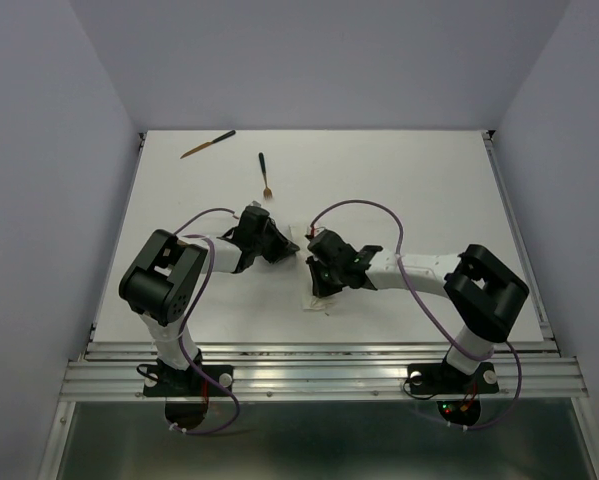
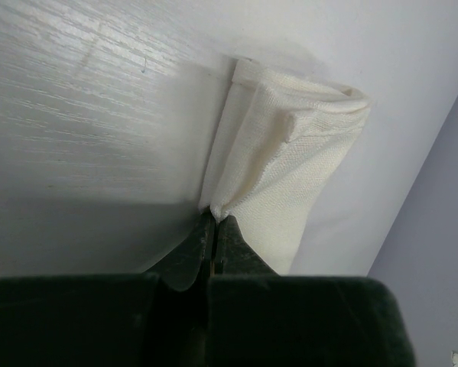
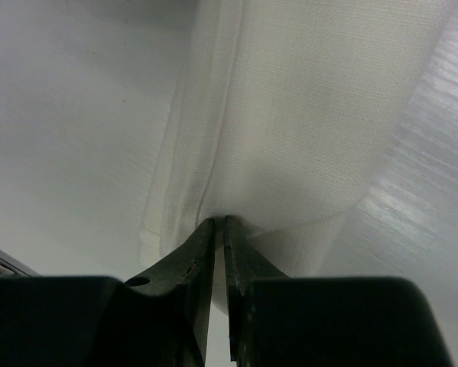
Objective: Fold the napkin into a case and place the utensils inside
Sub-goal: Smooth out the smaller rectangle-folded napkin at the center of the board.
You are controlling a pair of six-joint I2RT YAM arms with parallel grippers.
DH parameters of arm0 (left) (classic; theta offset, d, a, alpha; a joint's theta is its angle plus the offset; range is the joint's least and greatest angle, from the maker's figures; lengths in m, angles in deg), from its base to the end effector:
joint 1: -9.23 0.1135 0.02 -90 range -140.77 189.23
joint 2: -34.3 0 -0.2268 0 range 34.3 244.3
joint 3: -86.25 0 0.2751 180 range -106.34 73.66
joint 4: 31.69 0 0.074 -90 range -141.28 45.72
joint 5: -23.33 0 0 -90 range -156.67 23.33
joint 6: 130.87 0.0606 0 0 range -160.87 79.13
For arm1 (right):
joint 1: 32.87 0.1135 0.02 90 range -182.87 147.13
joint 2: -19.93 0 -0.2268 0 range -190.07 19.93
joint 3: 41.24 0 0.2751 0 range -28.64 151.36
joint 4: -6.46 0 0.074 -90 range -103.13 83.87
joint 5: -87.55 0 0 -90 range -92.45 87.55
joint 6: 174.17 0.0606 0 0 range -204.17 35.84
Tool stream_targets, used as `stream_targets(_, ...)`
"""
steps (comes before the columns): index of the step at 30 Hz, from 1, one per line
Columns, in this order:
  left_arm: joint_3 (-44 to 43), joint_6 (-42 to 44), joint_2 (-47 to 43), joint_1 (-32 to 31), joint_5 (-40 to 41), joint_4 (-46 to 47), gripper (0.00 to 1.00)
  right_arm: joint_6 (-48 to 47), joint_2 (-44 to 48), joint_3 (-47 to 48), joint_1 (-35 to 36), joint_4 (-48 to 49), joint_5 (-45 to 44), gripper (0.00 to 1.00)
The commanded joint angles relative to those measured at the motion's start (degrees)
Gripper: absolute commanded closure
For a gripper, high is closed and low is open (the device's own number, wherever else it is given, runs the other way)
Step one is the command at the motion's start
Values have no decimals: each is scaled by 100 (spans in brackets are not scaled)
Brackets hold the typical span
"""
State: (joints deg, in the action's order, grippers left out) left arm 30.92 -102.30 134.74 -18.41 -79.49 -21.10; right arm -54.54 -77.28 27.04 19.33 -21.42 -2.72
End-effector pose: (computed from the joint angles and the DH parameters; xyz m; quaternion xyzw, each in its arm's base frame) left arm 0.3170 -0.1812 0.0662 -0.2059 0.8567 -0.3948 0.2604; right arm 0.2227 0.2866 0.0928 -0.1869 0.9399 0.1853 0.2173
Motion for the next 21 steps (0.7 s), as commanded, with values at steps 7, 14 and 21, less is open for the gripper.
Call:
stream_targets(7, 143, -1, -165, 48, 139, -86, 100, -660, 124, -286, 35, 105, 449, 85)
stream_targets(14, 275, -27, -358, 48, 165, -182, 100, -677, -96, -251, 35, 149, 195, 87)
stream_targets(21, 740, 70, -806, 48, 227, -366, 100, -1011, -220, -470, 35, 324, -867, 90)
